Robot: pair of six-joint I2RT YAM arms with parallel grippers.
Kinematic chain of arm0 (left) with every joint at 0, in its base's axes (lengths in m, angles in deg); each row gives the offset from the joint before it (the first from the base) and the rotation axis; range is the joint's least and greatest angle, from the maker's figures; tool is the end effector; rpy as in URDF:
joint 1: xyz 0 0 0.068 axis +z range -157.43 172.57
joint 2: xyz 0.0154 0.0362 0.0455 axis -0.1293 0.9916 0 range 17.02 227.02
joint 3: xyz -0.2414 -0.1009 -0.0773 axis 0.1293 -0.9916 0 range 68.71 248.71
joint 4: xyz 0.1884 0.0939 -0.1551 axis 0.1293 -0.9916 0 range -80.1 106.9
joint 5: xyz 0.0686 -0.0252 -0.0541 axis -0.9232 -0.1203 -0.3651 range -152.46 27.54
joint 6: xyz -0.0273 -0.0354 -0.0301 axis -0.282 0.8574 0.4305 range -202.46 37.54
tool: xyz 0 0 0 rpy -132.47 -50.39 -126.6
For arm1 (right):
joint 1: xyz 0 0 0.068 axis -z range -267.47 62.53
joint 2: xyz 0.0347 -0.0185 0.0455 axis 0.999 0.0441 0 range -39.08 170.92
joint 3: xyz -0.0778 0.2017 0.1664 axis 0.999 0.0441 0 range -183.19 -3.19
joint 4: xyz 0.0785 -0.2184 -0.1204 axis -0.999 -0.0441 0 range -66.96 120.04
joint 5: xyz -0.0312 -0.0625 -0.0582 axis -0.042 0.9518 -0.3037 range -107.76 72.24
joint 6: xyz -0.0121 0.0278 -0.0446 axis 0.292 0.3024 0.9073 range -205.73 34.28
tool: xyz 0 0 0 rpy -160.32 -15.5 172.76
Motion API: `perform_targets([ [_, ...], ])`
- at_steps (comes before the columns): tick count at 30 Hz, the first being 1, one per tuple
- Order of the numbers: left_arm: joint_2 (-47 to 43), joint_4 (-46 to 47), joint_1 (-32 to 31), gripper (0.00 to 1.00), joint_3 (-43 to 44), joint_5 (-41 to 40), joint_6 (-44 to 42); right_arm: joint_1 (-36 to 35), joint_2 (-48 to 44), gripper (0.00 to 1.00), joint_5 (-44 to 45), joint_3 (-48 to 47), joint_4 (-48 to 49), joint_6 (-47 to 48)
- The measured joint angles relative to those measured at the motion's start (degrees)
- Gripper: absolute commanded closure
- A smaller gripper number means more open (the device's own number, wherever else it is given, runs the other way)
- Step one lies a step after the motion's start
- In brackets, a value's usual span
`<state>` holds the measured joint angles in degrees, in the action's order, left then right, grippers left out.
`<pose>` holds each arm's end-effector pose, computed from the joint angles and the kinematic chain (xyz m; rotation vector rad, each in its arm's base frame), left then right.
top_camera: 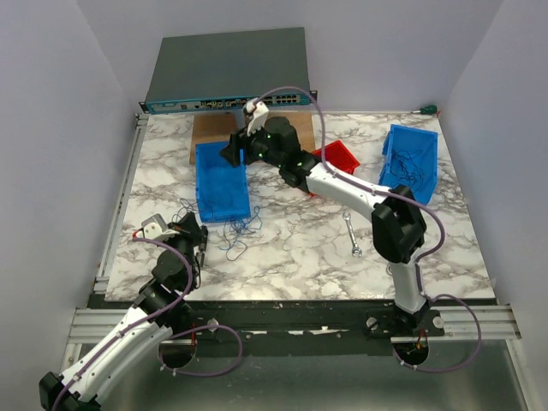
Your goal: Untangle the cables
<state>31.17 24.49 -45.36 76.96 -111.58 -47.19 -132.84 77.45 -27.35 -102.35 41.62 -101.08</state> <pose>0.1042 -0.0471 0.2154 -0.6321 1.4282 -0.3494 0.3459 0.3586 0.3228 -0.5825 1.6596 0.9279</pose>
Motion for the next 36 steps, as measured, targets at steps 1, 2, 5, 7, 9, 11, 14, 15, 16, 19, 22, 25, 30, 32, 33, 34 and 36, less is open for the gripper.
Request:
perform_targets([
  [1,0.0,0.1,0.0,1.0,0.0,0.1,-0.3,-0.2,0.8,0.23,0.6,0.1,-1.0,0.8],
  [2,0.1,0.2,0.0,1.0,0.0,0.2,-0.7,-0.4,1.2,0.22,1.2,0.5,-1.7,1.5],
  [5,0.4,1.2,0.0,1.0,0.0,1.4,-1.9,-0.9,0.7,0.22,1.9,2.9,-2.7,2.6],
  [7,0.6,2.4,0.0,1.0,0.0,3.0,-3.1,-1.1,-1.3,0.22,2.4,5.5,-2.9,3.4],
  [9,0.8,4.2,0.0,1.0,-0.1,6.1,-4.9,-1.1,-5.3,0.22,3.1,9.6,-3.6,3.9],
  [11,1.1,6.4,0.0,1.0,-0.3,10.1,-7.0,-1.1,-11.4,0.22,4.2,15.5,-3.6,4.7],
  [14,2.9,11.0,0.0,1.0,-0.9,18.8,-10.3,-1.0,-22.9,0.22,5.5,25.9,-2.5,5.6],
  [15,4.1,12.3,0.0,1.0,-1.0,21.8,-11.1,-1.0,-26.6,0.22,5.6,29.1,-1.9,5.8],
  [16,5.7,13.9,0.0,1.0,-1.0,24.8,-11.9,-1.0,-30.3,0.22,5.7,32.6,-0.9,6.1],
  [19,12.8,17.2,0.0,1.0,-0.2,34.6,-14.1,-0.9,-39.4,0.22,6.2,43.2,2.2,6.4],
  [22,21.0,18.6,0.0,1.0,2.3,43.7,-15.6,-0.7,-44.0,0.22,7.6,53.4,5.3,6.2],
  [25,27.7,20.1,0.0,0.96,4.7,51.8,-16.4,-0.7,-45.5,0.22,9.3,63.5,8.2,4.9],
  [30,41.2,19.4,0.0,0.5,12.8,63.1,-17.1,-0.7,-50.7,0.22,13.9,77.8,15.0,2.6],
  [32,45.1,19.0,-0.1,0.23,15.6,65.5,-17.0,-0.7,-52.6,0.22,16.7,80.8,18.4,1.6],
  [33,46.9,18.7,-0.1,0.15,16.9,66.7,-17.0,-0.7,-53.1,0.22,17.7,81.7,20.2,1.2],
  [34,47.7,18.5,-0.1,0.11,17.5,67.5,-16.6,-0.6,-53.3,0.22,18.4,82.4,21.9,0.8],
  [36,49.0,17.6,-0.1,0.09,18.3,68.5,-16.9,-0.5,-53.3,0.22,19.3,83.3,24.3,0.0],
])
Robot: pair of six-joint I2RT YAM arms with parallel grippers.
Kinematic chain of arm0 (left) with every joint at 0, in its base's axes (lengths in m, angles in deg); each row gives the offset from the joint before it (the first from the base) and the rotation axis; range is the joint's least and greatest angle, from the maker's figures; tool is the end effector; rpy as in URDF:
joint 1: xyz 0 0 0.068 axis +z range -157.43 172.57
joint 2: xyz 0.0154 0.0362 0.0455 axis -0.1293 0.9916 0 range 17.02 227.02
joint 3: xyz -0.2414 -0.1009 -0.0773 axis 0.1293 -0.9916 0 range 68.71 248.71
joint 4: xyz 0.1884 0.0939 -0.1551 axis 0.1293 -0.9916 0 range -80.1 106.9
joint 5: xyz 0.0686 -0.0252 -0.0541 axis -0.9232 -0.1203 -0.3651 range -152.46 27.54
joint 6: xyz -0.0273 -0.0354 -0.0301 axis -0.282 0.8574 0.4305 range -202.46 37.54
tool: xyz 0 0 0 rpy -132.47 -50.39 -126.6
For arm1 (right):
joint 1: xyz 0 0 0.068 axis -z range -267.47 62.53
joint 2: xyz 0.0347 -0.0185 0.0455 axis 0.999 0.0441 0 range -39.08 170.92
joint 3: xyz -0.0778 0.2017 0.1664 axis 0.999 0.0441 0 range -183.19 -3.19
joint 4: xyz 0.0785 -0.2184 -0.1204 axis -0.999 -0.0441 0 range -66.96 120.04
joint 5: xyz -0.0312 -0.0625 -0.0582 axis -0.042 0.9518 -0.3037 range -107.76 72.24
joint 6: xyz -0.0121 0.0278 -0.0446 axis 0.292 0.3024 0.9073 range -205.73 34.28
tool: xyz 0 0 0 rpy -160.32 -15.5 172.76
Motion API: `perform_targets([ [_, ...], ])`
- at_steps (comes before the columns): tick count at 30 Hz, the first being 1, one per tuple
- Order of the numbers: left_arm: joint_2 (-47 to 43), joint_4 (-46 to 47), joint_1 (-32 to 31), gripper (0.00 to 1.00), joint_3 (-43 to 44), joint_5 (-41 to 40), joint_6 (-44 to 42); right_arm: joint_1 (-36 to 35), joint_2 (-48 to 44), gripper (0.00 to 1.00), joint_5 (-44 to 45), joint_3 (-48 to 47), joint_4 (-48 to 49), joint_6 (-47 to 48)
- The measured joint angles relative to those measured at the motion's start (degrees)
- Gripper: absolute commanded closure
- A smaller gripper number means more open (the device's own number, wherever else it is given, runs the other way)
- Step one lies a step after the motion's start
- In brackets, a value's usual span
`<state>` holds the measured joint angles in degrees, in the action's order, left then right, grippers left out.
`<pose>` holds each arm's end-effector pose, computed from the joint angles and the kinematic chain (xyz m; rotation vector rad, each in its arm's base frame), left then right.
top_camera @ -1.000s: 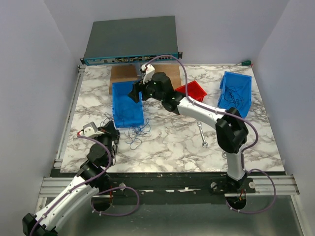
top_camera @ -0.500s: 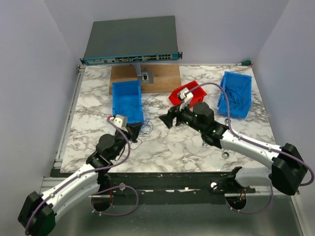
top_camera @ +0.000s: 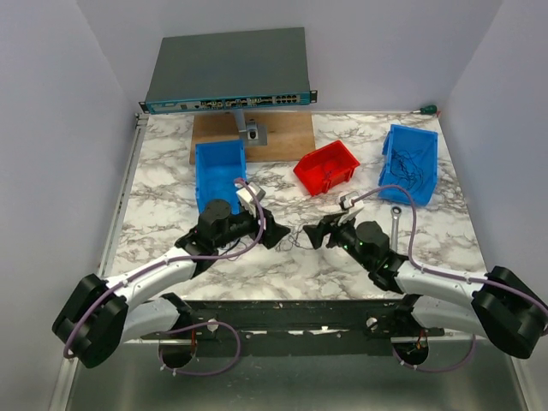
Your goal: Untangle the cables
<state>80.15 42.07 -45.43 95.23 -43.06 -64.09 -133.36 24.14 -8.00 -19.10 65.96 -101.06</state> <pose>0.1807 -0.1562 0.2297 0.5717 1.7831 -0.9958 0.1563 0.1524 0.1882 -0.3538 1.7743 0.6196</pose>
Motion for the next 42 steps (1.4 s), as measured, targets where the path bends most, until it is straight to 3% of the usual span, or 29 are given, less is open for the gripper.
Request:
perform_targets([
  [6,-3.7,-2.0,0.0,0.1,-1.4,-1.5,0.0,0.1,3.9,0.12,-1.0,-0.4,4.9,-1.4],
  [11,-10.0,-2.9,0.0,0.12,-3.2,-7.8,0.0,0.2,15.6,0.03,-3.8,-6.3,2.9,-2.2],
  [17,-15.8,-3.9,0.0,0.12,-5.8,-14.6,0.0,0.2,24.4,0.0,-5.6,-13.9,-1.9,-4.3],
  [26,-14.2,-5.2,0.0,0.13,-5.7,-15.3,-0.3,-1.9,29.7,0.01,-4.5,-18.0,-8.4,-4.8],
  [28,-14.2,-5.2,0.0,0.12,-5.7,-15.3,-0.4,-3.2,30.6,0.12,-3.1,-19.3,-9.7,-4.0],
  [30,-14.2,-5.2,0.0,0.13,-5.7,-15.3,-0.4,-4.0,31.8,0.35,-1.4,-21.1,-11.6,-2.9],
  [32,-14.3,-5.2,0.0,0.13,-5.7,-15.3,-0.4,-4.6,33.1,0.76,0.6,-22.9,-13.2,-1.9],
  [33,-14.4,-5.2,0.0,0.13,-5.7,-15.3,-0.4,-5.0,33.7,0.9,1.7,-23.7,-13.8,-1.6],
  [34,-14.5,-5.2,0.0,0.13,-5.7,-15.3,-0.4,-5.3,34.0,0.97,2.7,-24.0,-14.4,-1.1],
  [42,-15.5,-5.2,0.0,0.13,-5.7,-15.3,-0.5,-6.0,30.6,0.99,7.6,-21.7,-15.9,-1.1],
])
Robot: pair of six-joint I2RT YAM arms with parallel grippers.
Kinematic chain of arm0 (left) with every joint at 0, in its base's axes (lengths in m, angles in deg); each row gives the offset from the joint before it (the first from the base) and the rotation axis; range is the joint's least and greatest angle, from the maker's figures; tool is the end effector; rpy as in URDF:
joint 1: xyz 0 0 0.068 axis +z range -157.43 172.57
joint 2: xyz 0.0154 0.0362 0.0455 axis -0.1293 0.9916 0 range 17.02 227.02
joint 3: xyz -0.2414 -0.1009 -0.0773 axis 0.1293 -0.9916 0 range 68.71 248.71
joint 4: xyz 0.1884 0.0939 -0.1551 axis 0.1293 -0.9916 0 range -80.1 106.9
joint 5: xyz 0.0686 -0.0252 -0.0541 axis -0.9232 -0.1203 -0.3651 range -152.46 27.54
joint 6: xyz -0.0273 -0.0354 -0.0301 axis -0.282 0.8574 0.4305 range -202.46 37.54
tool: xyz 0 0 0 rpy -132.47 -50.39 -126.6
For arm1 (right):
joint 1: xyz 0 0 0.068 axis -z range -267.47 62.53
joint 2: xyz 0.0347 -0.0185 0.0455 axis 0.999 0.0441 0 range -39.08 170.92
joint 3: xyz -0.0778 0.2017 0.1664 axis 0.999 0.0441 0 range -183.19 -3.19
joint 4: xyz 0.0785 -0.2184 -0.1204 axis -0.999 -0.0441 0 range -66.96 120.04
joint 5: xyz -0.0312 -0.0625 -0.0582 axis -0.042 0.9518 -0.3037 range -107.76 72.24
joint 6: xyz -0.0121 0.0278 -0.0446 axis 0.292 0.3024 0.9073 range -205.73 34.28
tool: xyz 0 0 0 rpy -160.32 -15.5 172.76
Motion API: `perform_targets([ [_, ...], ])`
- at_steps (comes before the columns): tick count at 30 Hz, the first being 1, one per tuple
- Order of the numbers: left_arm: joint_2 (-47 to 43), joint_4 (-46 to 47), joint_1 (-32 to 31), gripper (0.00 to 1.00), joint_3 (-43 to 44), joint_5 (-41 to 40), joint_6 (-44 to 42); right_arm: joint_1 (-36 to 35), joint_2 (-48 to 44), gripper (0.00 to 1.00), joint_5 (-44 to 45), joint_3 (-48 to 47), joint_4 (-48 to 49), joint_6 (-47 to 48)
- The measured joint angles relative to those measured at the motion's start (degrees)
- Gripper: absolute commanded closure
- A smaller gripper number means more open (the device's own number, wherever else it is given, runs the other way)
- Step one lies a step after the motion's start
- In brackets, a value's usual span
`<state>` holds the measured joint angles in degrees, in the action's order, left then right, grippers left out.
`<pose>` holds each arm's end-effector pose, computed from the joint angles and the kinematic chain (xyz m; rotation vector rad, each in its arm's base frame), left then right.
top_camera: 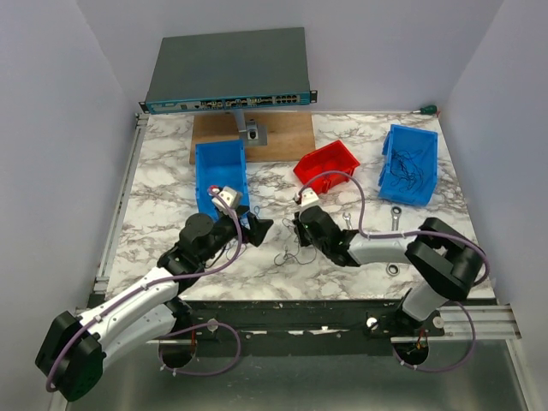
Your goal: Untangle the cables
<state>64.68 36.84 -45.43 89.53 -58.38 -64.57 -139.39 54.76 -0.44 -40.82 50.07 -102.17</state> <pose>0.1533 -0.1231 0.2384 0.3607 1.7165 -0.7833 0.2002 0.2381 0.1429 -0.5046 2.1318 0.3475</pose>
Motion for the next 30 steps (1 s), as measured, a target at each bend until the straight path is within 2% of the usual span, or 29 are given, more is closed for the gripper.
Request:
perform_targets([
  [6,-1.9,0.2,0.0,0.14,-0.2,-0.1,-0.1,0.7,-8.5,0.99,4.6,-0.9,-1.7,0.7],
  [11,-2.8,0.3,0.0,0.13,-0.9,-0.5,-0.1,4.3,-10.6,0.99,7.0,-8.8,-3.4,1.6],
  [22,-8.0,0.7,0.0,0.12,-4.3,-5.2,-0.1,15.5,-5.5,0.99,10.1,-24.6,-3.5,1.8],
  [30,-9.0,0.9,0.0,0.09,-4.8,-6.8,-0.1,21.7,3.6,0.99,10.9,-26.6,7.3,0.1],
])
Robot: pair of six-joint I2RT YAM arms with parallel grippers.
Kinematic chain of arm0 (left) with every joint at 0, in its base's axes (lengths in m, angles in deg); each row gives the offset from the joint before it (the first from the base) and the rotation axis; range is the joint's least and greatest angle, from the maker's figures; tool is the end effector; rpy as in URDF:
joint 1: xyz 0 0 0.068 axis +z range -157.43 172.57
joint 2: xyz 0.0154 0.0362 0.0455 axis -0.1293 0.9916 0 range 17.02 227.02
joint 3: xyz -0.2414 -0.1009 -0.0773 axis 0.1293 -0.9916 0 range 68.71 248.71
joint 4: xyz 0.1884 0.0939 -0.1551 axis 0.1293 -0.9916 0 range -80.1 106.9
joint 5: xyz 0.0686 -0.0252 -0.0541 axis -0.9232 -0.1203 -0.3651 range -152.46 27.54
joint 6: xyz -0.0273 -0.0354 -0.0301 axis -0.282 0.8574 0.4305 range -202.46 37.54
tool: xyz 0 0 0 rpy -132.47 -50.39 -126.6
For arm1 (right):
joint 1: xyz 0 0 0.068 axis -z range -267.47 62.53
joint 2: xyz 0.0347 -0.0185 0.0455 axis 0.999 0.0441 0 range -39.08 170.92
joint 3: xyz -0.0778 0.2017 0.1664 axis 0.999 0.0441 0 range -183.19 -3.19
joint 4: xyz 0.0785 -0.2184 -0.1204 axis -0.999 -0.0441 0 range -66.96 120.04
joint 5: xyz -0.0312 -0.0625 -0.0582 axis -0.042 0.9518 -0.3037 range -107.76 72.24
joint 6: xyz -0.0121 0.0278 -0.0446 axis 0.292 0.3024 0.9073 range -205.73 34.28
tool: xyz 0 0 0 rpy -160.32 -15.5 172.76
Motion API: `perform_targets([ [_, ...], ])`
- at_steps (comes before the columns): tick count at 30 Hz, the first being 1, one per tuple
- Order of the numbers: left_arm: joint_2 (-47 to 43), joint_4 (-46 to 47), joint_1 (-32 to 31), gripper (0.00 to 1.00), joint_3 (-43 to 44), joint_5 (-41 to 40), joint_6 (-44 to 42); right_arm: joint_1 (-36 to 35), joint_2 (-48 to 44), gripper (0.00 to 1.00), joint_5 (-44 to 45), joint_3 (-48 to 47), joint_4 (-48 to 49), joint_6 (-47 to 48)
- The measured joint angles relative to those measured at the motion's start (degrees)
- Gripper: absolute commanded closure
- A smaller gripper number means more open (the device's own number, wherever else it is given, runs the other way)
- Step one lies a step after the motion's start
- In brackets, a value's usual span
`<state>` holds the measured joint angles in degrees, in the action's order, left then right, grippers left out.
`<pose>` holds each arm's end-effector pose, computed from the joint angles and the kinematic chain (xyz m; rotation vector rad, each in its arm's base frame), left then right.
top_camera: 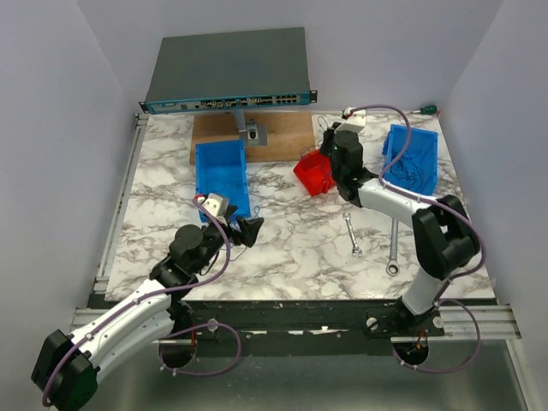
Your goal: Untangle the cables
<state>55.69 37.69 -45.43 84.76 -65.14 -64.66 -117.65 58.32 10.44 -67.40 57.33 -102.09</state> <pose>0.1370 -0.1050 0.2361 0.2525 1.6304 -0.7135 0.3514 0.1848 0.2805 0.1700 1.6570 0.2040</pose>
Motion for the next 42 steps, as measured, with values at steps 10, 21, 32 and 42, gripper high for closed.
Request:
perform_targets([
  [10,-1.3,0.1,0.0,0.05,-0.1,-0.9,0.0,3.3,10.1,0.92,2.2,3.2,12.2,-0.3],
  [21,-2.9,0.3,0.0,0.02,-1.1,-1.9,0.3,3.7,9.2,0.19,-0.4,4.3,9.5,-3.7],
  [32,-3.1,-0.2,0.0,0.01,-1.1,-3.8,0.9,3.7,-2.1,0.0,-8.6,3.7,-4.7,-5.7],
  [42,-2.8,-6.1,0.0,0.18,-0.5,-11.0,2.0,3.4,-13.3,0.0,-19.7,17.8,-10.3,-8.3],
])
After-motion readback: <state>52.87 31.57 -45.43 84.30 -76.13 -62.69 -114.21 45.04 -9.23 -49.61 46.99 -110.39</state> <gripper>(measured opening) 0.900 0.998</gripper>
